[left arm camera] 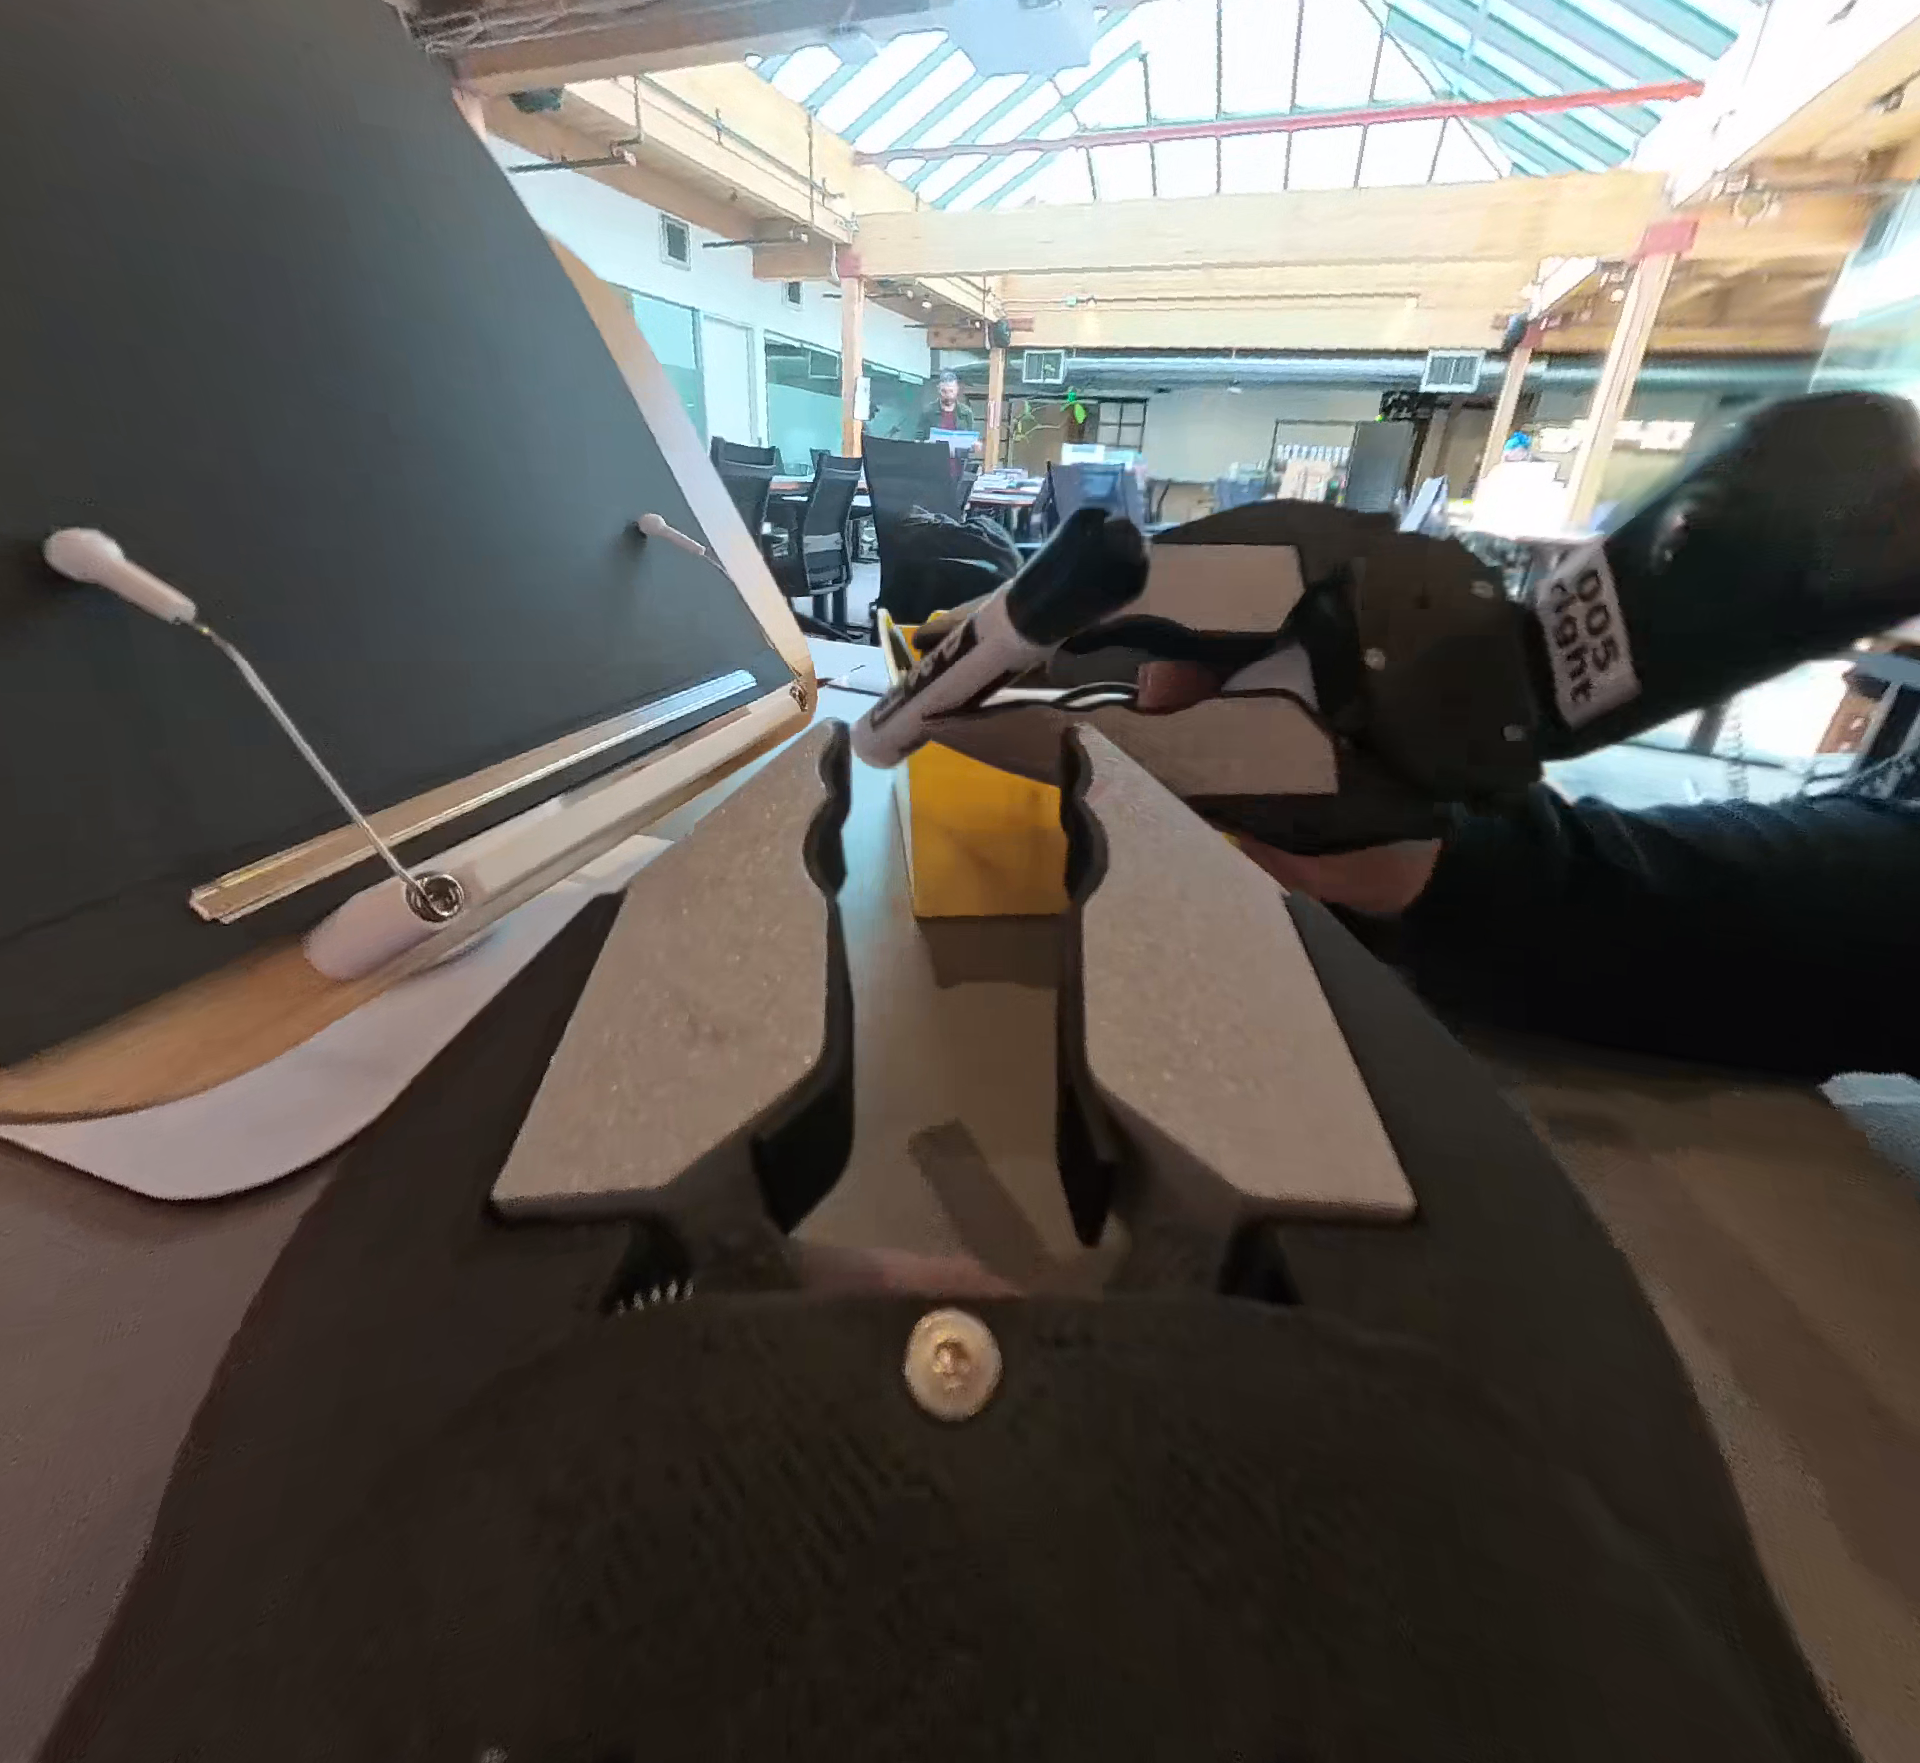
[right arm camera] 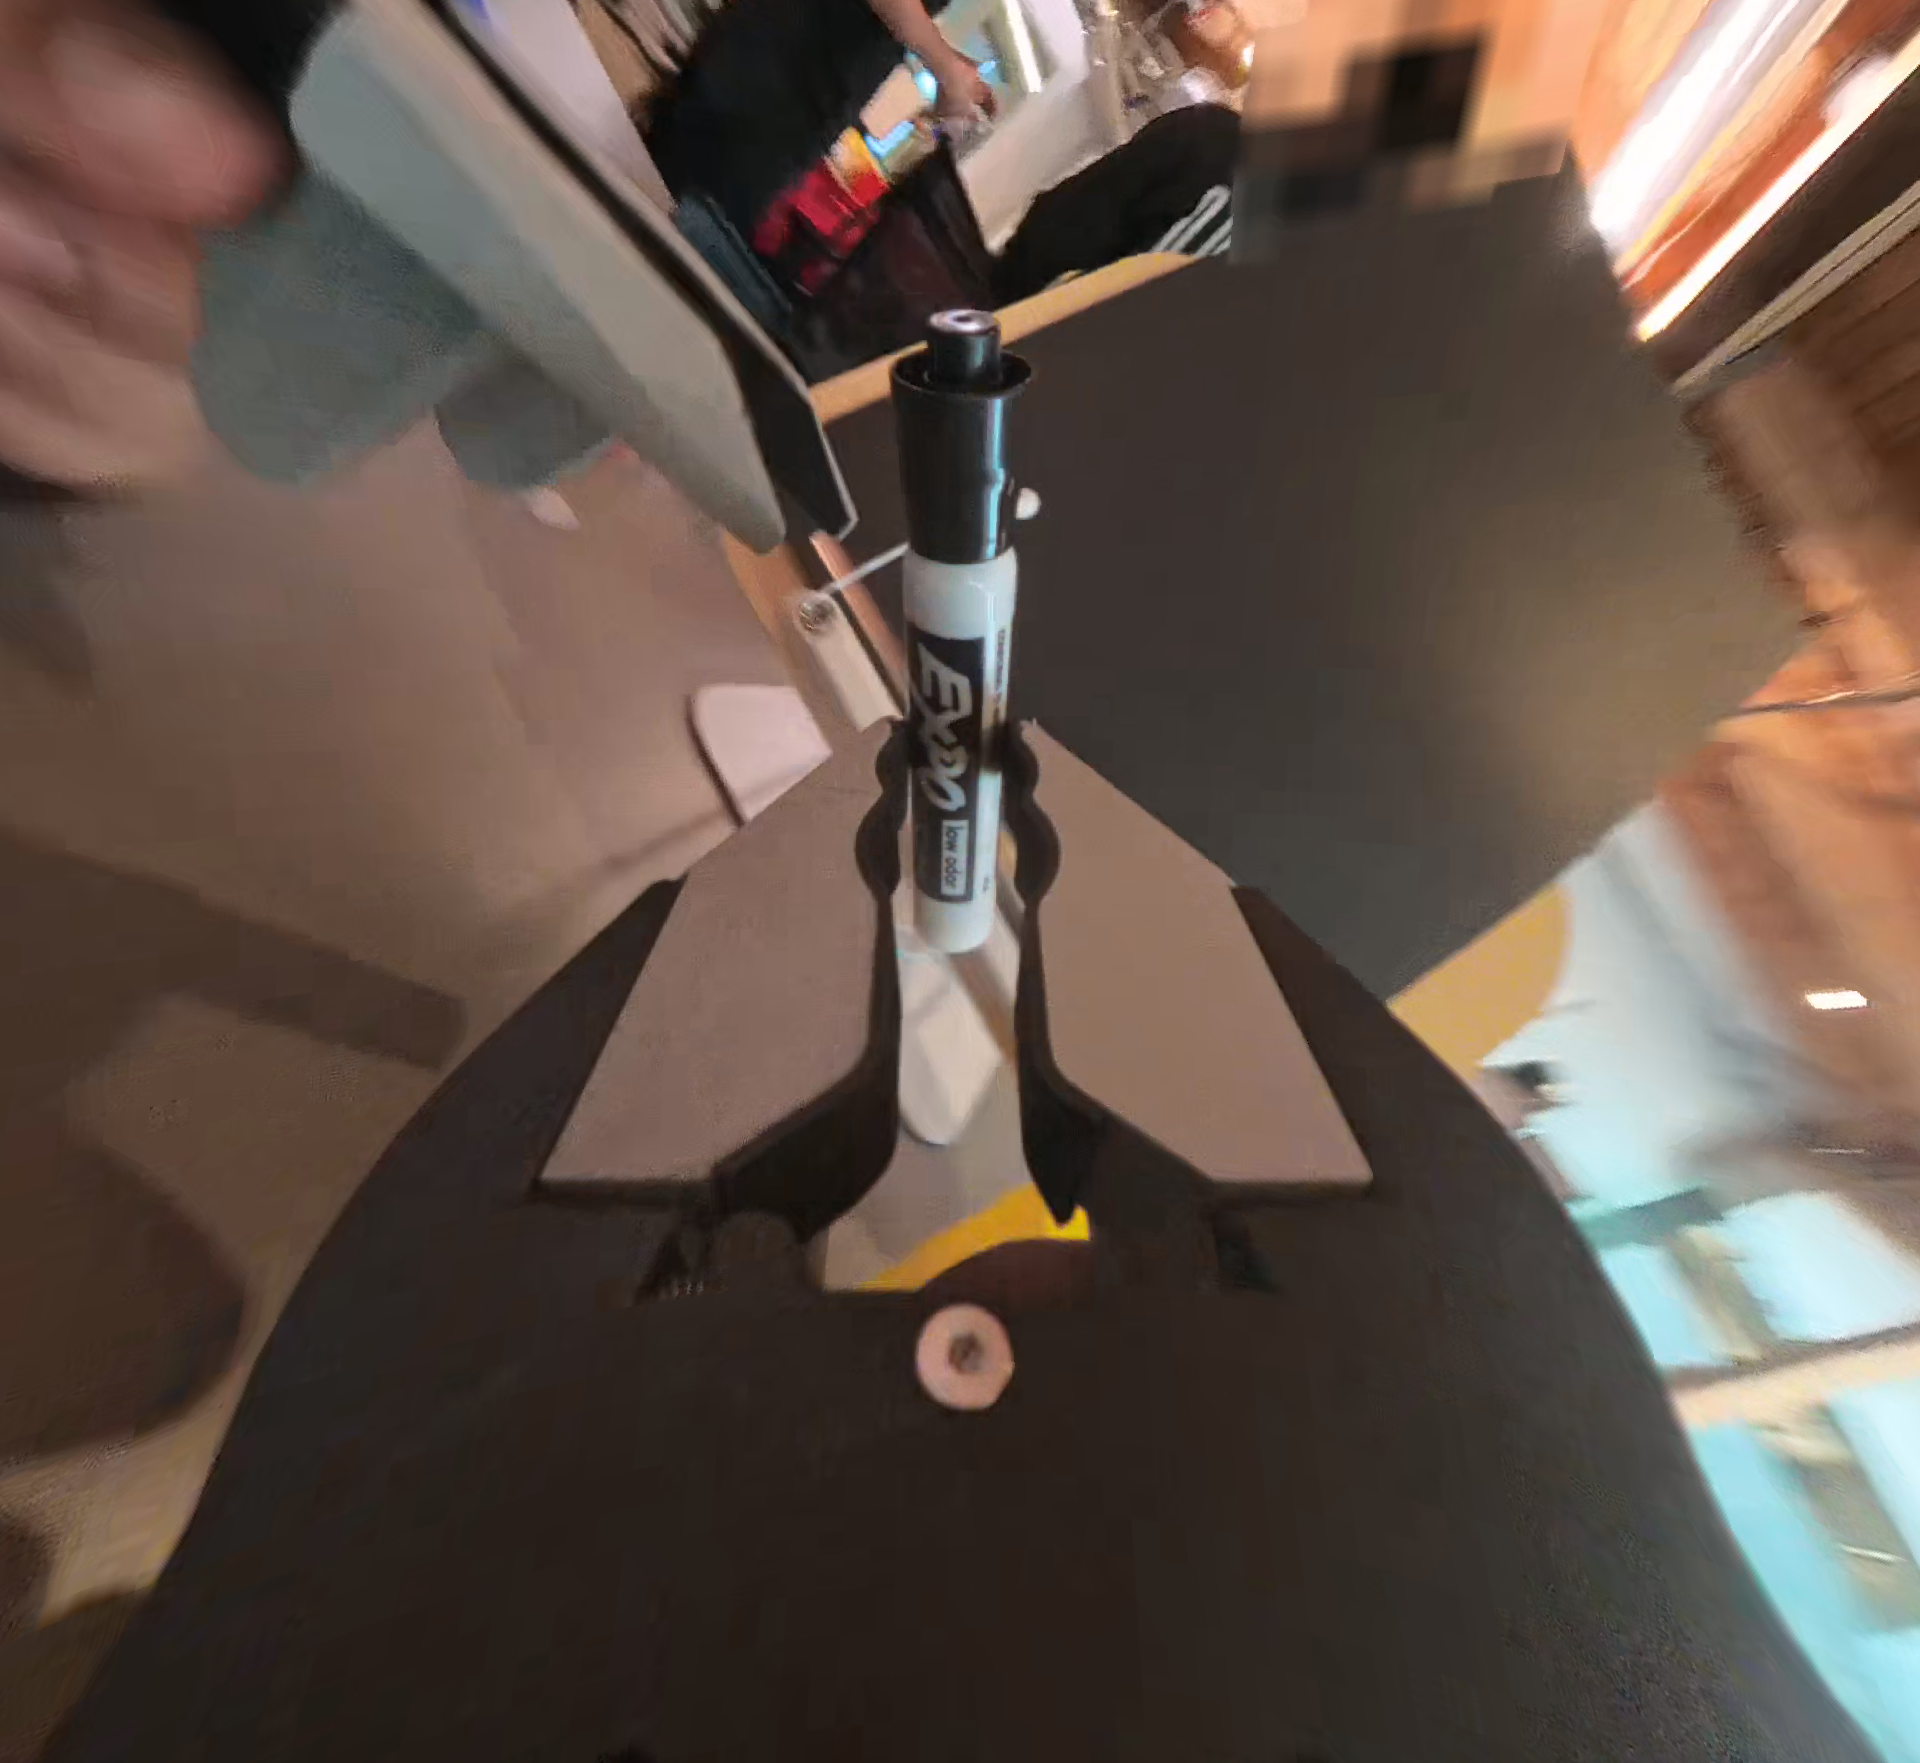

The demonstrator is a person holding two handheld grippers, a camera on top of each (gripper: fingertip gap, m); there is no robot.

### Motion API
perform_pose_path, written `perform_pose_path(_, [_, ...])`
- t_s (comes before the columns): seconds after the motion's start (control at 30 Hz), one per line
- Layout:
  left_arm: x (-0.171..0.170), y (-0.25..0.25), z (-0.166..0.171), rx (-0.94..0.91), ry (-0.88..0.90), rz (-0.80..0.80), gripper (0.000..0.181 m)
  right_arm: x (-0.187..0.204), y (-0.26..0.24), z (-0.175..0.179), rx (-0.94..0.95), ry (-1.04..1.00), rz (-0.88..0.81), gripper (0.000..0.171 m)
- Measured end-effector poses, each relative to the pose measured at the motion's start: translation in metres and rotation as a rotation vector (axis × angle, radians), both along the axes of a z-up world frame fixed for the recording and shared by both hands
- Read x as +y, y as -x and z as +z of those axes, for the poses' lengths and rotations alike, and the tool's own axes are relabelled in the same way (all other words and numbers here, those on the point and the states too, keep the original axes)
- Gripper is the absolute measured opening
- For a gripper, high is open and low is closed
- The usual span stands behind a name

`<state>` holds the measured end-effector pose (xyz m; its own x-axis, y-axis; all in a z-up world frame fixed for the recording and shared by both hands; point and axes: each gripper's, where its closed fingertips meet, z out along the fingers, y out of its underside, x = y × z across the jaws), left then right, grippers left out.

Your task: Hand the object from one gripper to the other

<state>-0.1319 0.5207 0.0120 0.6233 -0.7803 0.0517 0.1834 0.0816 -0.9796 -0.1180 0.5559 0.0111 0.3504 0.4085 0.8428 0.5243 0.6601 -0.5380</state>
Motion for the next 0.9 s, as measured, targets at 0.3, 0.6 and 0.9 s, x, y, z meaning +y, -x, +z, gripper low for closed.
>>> perform_pose_path(0.3, [-0.016, -0.026, 0.003, 0.168, -0.157, 0.094, 0.040, -0.025, 0.015, -0.004, -0.071, -0.167, 0.002, 0.014])
perform_pose_path(0.6, [-0.006, -0.002, 0.013, 0.480, -0.424, 0.428, 0.016, -0.029, 0.018, -0.020, 0.027, 0.212, 0.106, 0.020])
perform_pose_path(0.9, [-0.028, 0.000, 0.019, 0.950, -0.978, 0.658, 0.016, -0.055, 0.002, 0.001, 0.365, 1.413, 0.630, 0.044])
